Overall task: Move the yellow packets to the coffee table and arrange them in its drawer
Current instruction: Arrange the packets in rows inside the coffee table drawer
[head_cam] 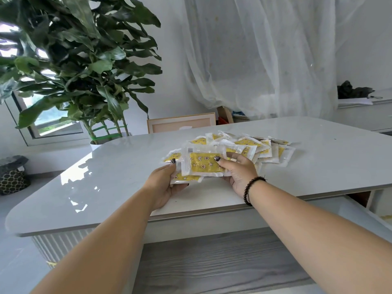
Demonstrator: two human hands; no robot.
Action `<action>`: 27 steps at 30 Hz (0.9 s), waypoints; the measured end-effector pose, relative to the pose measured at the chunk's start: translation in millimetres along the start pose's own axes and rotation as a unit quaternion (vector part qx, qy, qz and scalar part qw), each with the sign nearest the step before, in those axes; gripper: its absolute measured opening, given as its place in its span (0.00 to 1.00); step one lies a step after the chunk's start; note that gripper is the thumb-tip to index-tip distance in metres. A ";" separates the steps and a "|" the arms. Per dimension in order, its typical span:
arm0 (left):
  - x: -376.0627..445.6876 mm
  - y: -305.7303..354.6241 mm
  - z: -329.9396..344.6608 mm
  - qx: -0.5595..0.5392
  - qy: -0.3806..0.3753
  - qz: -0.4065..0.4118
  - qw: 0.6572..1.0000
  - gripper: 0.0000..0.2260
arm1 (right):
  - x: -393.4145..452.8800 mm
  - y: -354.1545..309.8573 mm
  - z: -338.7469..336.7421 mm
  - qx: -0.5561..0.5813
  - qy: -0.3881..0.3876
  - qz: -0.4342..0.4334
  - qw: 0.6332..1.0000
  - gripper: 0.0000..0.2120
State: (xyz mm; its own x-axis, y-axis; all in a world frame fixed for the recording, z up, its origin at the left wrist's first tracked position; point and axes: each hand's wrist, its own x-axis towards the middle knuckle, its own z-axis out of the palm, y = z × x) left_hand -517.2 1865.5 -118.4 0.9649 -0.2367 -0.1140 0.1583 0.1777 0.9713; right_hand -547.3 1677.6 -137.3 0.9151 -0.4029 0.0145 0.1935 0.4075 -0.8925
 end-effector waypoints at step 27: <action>1.9 -3.3 4.1 0.123 -0.081 -0.032 0.989 0.10 | -7.4 8.5 7.4 -0.251 -0.006 -0.105 0.962 0.14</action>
State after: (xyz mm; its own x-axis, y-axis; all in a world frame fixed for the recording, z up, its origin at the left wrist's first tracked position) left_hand -516.7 1860.6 -121.0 0.9051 -0.3939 -0.1603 0.1418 -0.0757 0.9870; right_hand -549.8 1690.1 -141.7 0.8788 -0.4233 0.2203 0.1817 -0.1302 -0.9747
